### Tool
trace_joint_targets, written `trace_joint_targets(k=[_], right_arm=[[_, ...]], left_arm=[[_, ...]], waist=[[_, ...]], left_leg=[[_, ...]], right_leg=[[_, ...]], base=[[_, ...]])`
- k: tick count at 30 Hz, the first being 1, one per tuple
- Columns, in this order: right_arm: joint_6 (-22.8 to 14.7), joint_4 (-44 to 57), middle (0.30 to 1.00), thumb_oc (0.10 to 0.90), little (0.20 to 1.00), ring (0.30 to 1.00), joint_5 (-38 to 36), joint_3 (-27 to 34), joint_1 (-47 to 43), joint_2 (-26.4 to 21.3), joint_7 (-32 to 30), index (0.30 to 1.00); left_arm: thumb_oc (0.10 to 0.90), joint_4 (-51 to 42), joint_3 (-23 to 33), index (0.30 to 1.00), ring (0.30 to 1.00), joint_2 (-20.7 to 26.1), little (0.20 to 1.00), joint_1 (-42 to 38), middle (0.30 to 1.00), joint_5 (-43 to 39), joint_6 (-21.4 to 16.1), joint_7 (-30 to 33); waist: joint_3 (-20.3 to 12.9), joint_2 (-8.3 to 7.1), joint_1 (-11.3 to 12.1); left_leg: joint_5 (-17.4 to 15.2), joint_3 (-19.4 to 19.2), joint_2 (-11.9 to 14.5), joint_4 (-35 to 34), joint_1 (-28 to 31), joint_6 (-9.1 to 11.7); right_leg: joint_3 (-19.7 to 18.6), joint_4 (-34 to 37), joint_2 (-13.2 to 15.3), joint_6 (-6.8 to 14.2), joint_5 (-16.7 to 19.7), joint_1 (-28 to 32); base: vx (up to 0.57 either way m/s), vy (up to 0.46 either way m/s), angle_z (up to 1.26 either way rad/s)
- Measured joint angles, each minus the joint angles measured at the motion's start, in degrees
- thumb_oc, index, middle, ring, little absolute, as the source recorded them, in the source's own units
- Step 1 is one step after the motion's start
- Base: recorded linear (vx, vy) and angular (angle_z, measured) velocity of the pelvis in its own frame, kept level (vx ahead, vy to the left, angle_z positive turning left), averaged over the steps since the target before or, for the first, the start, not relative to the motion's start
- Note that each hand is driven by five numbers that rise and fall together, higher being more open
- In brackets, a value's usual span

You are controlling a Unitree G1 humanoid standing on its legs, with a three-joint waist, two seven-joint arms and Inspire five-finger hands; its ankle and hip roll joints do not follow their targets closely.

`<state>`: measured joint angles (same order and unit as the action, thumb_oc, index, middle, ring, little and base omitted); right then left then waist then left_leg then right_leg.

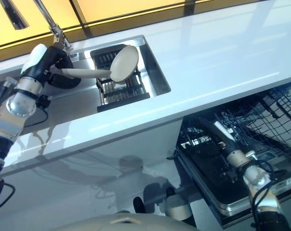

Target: Pick up plates and place into dishwasher.

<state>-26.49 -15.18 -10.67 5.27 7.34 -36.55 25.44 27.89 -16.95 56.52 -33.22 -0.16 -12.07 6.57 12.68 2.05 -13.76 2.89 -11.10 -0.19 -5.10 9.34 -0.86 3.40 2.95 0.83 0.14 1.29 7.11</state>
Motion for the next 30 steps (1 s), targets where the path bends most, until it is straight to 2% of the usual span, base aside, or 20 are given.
trace_joint_targets(k=[3, 7, 12, 13, 15, 18, 23, 30], right_arm=[[-0.02, 0.07, 0.900, 0.800, 0.900, 0.900, -0.46, 1.38, 0.04, -1.07, 1.09, 0.900], [-0.86, 0.18, 0.900, 0.800, 0.900, 0.900, -2.52, 3.17, 1.20, -1.09, 0.74, 0.900], [-1.45, 1.98, 0.900, 0.800, 0.900, 0.900, -3.56, 7.29, 1.31, -1.04, -2.26, 0.900], [-2.51, 3.82, 0.900, 0.800, 0.900, 0.900, -4.02, 10.05, 1.32, -1.06, -3.90, 0.900], [-4.01, 5.26, 0.900, 0.800, 0.900, 0.900, -4.04, 11.90, 1.27, -1.20, -5.05, 0.900], [-6.15, 5.85, 0.900, 0.800, 0.900, 0.900, -4.78, 12.34, 0.91, -1.48, -6.39, 0.900], [-6.82, 7.90, 0.900, 0.800, 0.900, 0.900, -6.58, 12.34, 0.50, -1.71, -7.12, 0.900], [-8.91, 10.65, 0.900, 0.800, 0.900, 0.900, -8.97, 14.63, -2.49, -1.83, -15.19, 0.900]], left_arm=[[0.100, -0.04, 1.41, 0.300, 0.300, 0.00, 0.200, 1.54, 0.300, -0.97, -2.04, -0.51], [0.100, -0.04, 2.22, 0.300, 0.300, 0.00, 0.200, 1.81, 0.300, -1.50, -2.23, -0.76], [0.100, -0.18, 3.42, 0.300, 0.300, 0.00, 0.200, 1.83, 0.300, -2.98, -2.79, -0.86], [0.100, -0.85, 4.58, 0.300, 0.300, 0.01, 0.200, 1.83, 0.300, -3.49, -3.20, -0.86], [0.100, -2.69, 5.02, 0.300, 0.300, 0.01, 0.200, 1.83, 0.300, -4.60, -3.18, -1.27], [0.100, -5.24, 5.04, 0.300, 0.300, 0.00, 0.200, 1.83, 0.300, -5.62, -3.24, -2.04], [0.100, -8.44, 5.04, 0.300, 0.300, -1.44, 0.200, 1.83, 0.300, -7.19, -3.26, -2.61], [0.100, -9.34, 5.03, 0.300, 0.300, -2.63, 0.200, 1.80, 0.300, -9.33, -3.47, -3.54]], waist=[[-0.20, 0.05, -0.19], [-0.32, 0.25, -0.77], [-0.55, 0.62, -1.07], [-0.59, 0.66, -2.28], [-0.64, 0.67, -2.38], [-0.68, 0.72, -2.60], [-1.06, 1.27, -2.97], [-1.14, 1.38, -3.07]], left_leg=[[-0.09, -0.19, -0.01, 0.01, -0.01, 0.05], [-0.27, -0.74, 0.08, 0.00, -0.02, 0.05], [-0.48, -1.52, 0.08, 0.00, -0.07, 0.01], [-0.51, -1.61, 0.04, 0.00, -0.08, -0.01], [-0.57, -2.16, 0.10, 0.00, -0.03, 0.05], [-0.65, -2.61, 0.15, 0.00, 0.02, 0.14], [-0.71, -2.67, 0.12, 0.00, 0.03, 0.23], [-0.71, -2.79, 0.09, 0.02, 0.10, 0.24]], right_leg=[[-1.02, -0.17, -0.14, 0.00, 0.10, -0.64], [-1.92, -0.07, -0.24, 0.07, 0.36, -0.92], [-3.24, -0.08, -0.32, 0.17, 0.66, -1.52], [-3.38, -0.08, -0.33, 0.19, 0.68, -1.62], [-4.04, -0.07, -0.50, 0.14, 0.80, -1.80], [-4.44, -0.07, -0.65, 0.05, 0.90, -1.91], [-4.55, 0.00, -0.73, 0.02, 0.92, -1.95], [-4.71, 0.00, -0.79, -0.01, 0.95, -1.99]], base=[[0.02, 0.065, -0.16], [0.01, 0.037, -0.14], [0.01, 0.036, -0.14], [0.00, 0.020, -0.05], [0.00, 0.014, -0.11], [-0.01, 0.005, -0.10], [0.00, 0.001, -0.01], [0.00, 0.001, 0.00]])
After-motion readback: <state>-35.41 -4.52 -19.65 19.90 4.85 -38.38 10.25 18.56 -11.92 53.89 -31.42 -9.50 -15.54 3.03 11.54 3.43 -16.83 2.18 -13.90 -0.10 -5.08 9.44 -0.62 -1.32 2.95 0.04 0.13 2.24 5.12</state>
